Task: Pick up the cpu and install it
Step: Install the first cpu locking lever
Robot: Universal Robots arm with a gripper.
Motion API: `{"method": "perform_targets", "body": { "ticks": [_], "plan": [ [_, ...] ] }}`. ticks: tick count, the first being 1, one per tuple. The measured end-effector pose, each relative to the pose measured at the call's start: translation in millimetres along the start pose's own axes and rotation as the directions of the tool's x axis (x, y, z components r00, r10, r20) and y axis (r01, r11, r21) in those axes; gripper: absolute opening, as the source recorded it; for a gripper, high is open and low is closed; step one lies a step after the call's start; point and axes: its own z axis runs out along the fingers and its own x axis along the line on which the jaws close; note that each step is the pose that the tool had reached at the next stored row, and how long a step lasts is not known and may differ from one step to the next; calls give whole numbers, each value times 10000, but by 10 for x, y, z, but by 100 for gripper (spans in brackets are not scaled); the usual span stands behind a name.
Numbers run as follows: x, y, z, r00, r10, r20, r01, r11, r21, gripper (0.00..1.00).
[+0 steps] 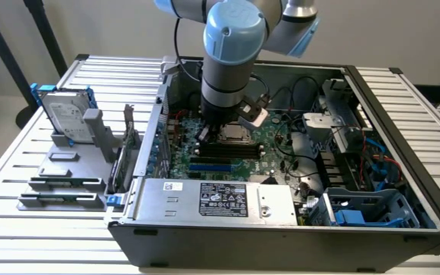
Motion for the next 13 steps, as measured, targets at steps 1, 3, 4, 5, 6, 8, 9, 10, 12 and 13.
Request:
{"method": "perform_targets", "body": {
  "ticks": [1,3,4,5,6,8,9,10,12,13],
  "plan": [
    [-1,-1,0,10000,0,0,0,10000,1,11],
    [-5,0,0,10000,-1,-5,1,10000,3,11],
    [-10,2,-1,10000,0,-7,0,10000,4,11],
    [-16,6,-4,10000,0,-9,0,10000,6,11],
    [-24,11,-6,10000,-1,-15,1,10000,10,11],
    [-38,21,-9,10000,-3,-44,3,10000,28,11],
    [-42,24,-10,10000,-3,-58,3,10000,38,11],
    [-45,25,-12,10000,-3,-72,3,10000,48,11],
    [-46,25,-13,9999,-4,-107,5,10000,74,11],
    [-46,26,-13,9999,-6,-125,7,10000,87,11]
  ]
}}
